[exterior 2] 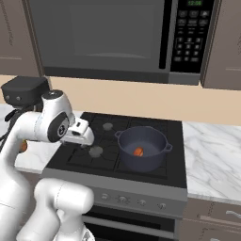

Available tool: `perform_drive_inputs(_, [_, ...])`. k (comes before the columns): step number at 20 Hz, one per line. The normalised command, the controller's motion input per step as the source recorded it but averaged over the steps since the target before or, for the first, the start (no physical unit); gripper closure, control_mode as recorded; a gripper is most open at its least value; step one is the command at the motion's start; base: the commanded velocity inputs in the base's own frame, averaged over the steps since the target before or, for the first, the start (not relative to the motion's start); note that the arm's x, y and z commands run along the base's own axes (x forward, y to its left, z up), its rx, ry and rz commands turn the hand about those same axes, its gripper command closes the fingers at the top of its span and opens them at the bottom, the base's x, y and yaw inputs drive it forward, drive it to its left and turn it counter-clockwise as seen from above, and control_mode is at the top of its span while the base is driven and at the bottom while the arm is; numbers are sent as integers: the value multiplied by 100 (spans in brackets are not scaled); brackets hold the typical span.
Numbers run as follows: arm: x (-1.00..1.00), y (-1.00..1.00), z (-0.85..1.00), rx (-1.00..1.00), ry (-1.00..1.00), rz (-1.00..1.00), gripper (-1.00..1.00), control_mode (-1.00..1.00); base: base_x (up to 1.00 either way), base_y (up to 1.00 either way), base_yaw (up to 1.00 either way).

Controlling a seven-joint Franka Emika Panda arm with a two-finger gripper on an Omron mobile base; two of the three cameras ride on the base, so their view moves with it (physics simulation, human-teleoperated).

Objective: Put the potato and sweet potato in the pot. Retrieve the spatula and lightly stir the vegetables in the pot.

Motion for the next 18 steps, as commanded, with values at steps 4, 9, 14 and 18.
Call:
perform_drive_inputs(4, [-23,100,-3,-10,-6,12,-100,-100,0,0,0])
perform_drive_inputs(9, [-5,100,-11,-6,-7,12,-100,-100,0,0,0])
perform_drive_inputs(14, [0,100,-6,-1,-11,9,-100,-100,0,0,0])
perform_drive_inputs(18, [11,100,-16,4,-10,1,-100,-100,0,0,0])
